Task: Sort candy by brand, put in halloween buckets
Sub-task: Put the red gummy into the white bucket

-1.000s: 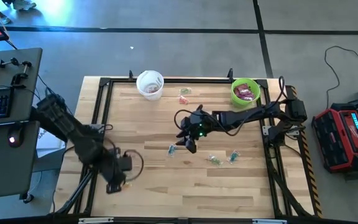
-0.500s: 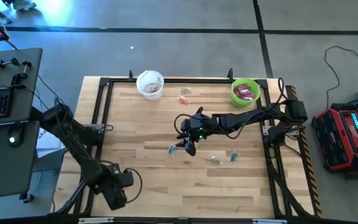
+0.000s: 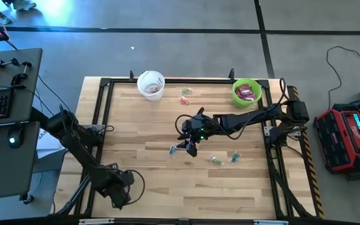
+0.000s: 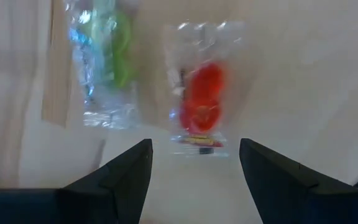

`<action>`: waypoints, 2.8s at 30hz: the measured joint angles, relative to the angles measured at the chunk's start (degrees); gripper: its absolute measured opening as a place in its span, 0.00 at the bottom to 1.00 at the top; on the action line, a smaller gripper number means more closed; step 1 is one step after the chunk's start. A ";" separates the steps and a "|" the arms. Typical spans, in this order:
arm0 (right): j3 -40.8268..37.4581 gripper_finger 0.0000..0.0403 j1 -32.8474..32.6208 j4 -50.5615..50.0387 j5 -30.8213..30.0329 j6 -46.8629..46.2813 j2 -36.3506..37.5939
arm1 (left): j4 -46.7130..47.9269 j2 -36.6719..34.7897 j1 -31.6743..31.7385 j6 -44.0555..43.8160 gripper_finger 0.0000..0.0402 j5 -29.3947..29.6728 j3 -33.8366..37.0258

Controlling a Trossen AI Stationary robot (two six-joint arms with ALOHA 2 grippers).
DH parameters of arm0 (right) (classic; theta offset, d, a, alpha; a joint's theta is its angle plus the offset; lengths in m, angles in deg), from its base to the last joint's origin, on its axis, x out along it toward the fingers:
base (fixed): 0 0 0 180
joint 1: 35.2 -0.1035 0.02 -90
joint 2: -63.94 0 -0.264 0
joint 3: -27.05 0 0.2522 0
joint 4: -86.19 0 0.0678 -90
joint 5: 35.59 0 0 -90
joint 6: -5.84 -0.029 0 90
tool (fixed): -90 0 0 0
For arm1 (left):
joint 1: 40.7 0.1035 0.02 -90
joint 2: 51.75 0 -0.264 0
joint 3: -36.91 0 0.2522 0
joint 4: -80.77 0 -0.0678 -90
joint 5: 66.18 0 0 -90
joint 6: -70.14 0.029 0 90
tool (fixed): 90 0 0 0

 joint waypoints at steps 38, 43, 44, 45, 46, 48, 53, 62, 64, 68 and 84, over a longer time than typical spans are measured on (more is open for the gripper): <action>-0.02 0.45 0.30 -4.87 0.19 -0.96 0.38 | -12.79 -16.10 9.37 -0.73 0.01 0.46 7.85; -0.02 0.33 2.14 -7.33 -0.26 2.11 0.85 | -11.07 -25.57 18.45 0.11 0.00 4.27 7.85; -0.02 0.29 2.57 -7.71 -0.26 2.68 0.85 | -10.35 -27.46 20.79 0.11 0.00 4.76 7.83; -0.02 0.24 3.09 -7.99 -0.26 3.32 0.85 | -9.77 -29.25 23.13 0.14 0.00 5.32 7.83; -0.02 0.20 3.57 -8.12 -0.28 3.98 0.85 | -9.18 -31.02 25.78 0.81 0.00 5.46 7.83; -0.02 0.10 4.51 -8.33 -0.26 5.12 0.85 | -8.57 -33.83 31.19 3.36 0.00 5.65 7.81; -0.02 0.04 6.40 -8.52 -0.26 6.03 0.85 | -7.01 -36.88 45.61 13.16 0.00 3.28 6.63; -0.02 0.01 8.41 -8.52 1.07 7.53 0.87 | -5.86 -30.15 73.08 35.58 0.00 -2.86 -0.79; -0.02 0.01 8.99 -8.52 1.98 7.54 0.87 | -5.83 -27.88 78.20 39.86 0.00 -3.71 -2.51; -0.02 0.00 9.83 -8.49 2.49 7.74 0.87 | -5.83 -22.62 86.66 46.77 0.00 -5.90 -6.40; -0.02 0.00 10.21 -9.60 2.43 8.61 0.87 | 1.54 -2.87 98.72 60.70 0.00 -3.91 -20.93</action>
